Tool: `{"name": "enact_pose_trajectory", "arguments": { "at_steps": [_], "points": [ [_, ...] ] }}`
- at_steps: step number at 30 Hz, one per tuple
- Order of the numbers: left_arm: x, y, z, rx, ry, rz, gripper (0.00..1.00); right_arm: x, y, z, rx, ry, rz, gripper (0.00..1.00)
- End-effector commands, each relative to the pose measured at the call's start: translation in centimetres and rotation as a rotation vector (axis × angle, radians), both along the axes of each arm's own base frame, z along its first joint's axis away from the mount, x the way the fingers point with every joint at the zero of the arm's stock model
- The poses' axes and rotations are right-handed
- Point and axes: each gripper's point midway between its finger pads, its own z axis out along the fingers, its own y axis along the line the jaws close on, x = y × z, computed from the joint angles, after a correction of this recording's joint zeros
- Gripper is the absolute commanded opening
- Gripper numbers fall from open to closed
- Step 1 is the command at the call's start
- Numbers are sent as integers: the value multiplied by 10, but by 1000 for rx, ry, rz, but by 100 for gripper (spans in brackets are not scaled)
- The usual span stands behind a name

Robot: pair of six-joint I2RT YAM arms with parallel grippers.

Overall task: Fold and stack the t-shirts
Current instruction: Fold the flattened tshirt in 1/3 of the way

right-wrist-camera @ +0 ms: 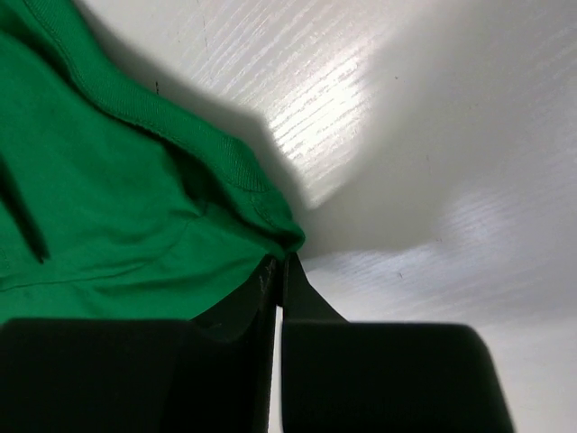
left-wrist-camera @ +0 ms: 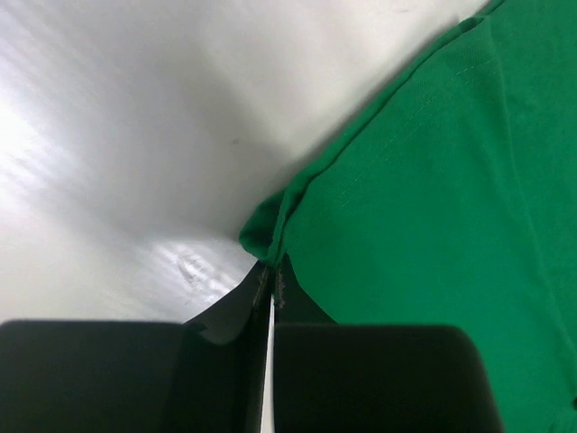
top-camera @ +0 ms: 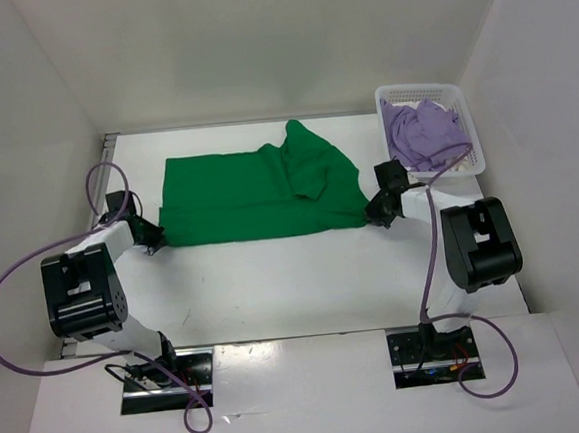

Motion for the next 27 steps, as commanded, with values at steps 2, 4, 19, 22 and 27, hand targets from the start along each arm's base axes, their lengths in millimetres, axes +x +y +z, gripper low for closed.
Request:
{"name": "enact_pose_trajectory", "arguments": {
  "at_steps": [2, 4, 19, 22, 27],
  "points": [
    [-21, 15, 21, 69, 28, 4, 0, -22, -11, 23, 3, -3, -60, 0],
    [-37, 11, 26, 57, 44, -2, 0, -36, -12, 27, 28, 15, -69, 0],
    [-84, -24, 48, -73, 93, -34, 95, -117, -3, 59, 179, 29, -43, 37],
    [-72, -8, 66, 11, 55, -28, 100, -101, -2, 82, 168, -41, -3, 47],
    [-19, 3, 89, 51, -92, -79, 80, -51, 3, 120, 121, -168, 110, 33]
  ]
}}
